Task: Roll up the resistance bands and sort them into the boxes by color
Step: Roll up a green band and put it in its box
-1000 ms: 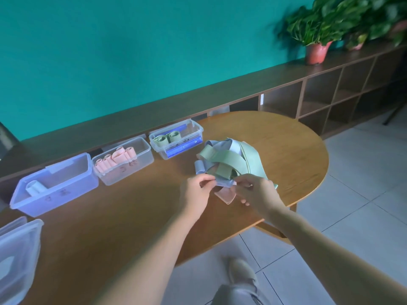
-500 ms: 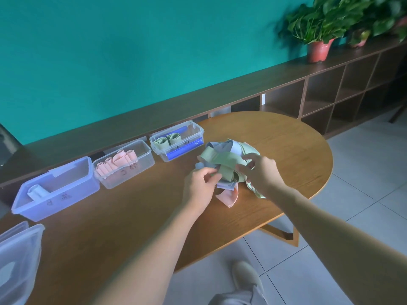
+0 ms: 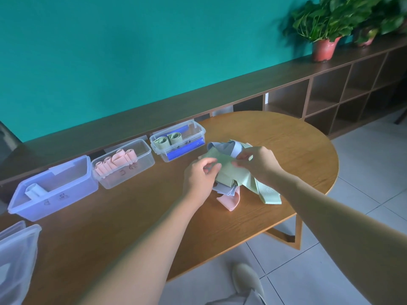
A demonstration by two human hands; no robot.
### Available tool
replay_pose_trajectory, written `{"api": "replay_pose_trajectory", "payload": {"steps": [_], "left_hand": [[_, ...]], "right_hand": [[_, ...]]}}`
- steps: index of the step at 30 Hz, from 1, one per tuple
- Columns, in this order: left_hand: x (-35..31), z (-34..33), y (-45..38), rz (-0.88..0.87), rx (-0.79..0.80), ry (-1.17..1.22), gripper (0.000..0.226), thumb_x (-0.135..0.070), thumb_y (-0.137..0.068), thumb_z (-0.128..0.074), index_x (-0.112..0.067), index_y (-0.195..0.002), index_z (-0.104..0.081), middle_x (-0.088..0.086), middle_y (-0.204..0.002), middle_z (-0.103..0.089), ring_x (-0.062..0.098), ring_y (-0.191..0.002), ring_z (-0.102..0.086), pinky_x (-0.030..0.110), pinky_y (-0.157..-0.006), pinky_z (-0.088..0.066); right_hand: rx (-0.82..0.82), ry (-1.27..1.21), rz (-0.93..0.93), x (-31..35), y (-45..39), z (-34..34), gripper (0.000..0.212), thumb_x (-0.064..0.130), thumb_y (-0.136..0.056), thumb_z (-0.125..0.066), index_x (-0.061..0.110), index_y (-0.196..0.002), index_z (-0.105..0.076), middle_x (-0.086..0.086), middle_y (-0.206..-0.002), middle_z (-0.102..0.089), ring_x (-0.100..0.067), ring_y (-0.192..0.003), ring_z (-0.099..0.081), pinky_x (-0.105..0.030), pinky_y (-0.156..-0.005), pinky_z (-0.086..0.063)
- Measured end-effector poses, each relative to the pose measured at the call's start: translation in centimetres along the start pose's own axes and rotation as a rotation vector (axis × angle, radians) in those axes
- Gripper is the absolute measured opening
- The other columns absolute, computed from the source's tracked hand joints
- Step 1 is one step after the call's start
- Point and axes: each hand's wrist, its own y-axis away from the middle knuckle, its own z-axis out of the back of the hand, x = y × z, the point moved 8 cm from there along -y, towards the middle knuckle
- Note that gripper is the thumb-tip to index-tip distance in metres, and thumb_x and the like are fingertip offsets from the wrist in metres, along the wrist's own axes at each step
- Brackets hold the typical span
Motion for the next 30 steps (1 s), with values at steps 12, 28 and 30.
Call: {"api": "replay_pose_trajectory", "payload": {"steps": [12, 28, 30], "left_hand": [[-2.4, 6.3, 1.2, 0.050, -0.100, 0.176, 0.009, -0.041, -0.099, -0.061, -0.037, -0.099, -0.068, -0.017, -0.090, -0.073, 0.008, -0.087, -0.071, 0.024, -0.078, -0.056], [-4.3, 18.9, 6.2, 0.227, -0.204, 0.299, 0.035, -0.060, -0.099, -0.049, -0.031, -0.104, -0.070, -0.017, -0.095, -0.066, 0.012, -0.090, -0.062, 0.033, -0.091, -0.047], [-4.8, 20.1, 7.0, 0.182, -0.209, 0.393, 0.026, -0.051, -0.094, -0.064, -0.028, -0.092, -0.074, -0.011, -0.091, -0.075, 0.015, -0.086, -0.072, 0.042, -0.094, -0.056]], "right_hand": [[0.028, -0.224, 0.128, 9.0, 1.1, 1.3, 0.017, 0.031, -0.081, -0.085, 0.019, -0.090, -0.078, 0.011, -0.079, -0.073, -0.007, -0.077, -0.066, -0.022, -0.066, -0.047], [0.177, -0.375, 0.310, 21.2, 7.7, -1.7, 0.012, 0.031, -0.081, -0.083, 0.020, -0.083, -0.078, 0.012, -0.069, -0.073, -0.008, -0.067, -0.067, -0.027, -0.066, -0.054], [0.198, -0.385, 0.316, 22.4, 8.7, -2.3, 0.015, 0.032, -0.081, -0.083, 0.018, -0.086, -0.079, 0.004, -0.079, -0.077, -0.022, -0.082, -0.073, -0.037, -0.076, -0.059]]}}
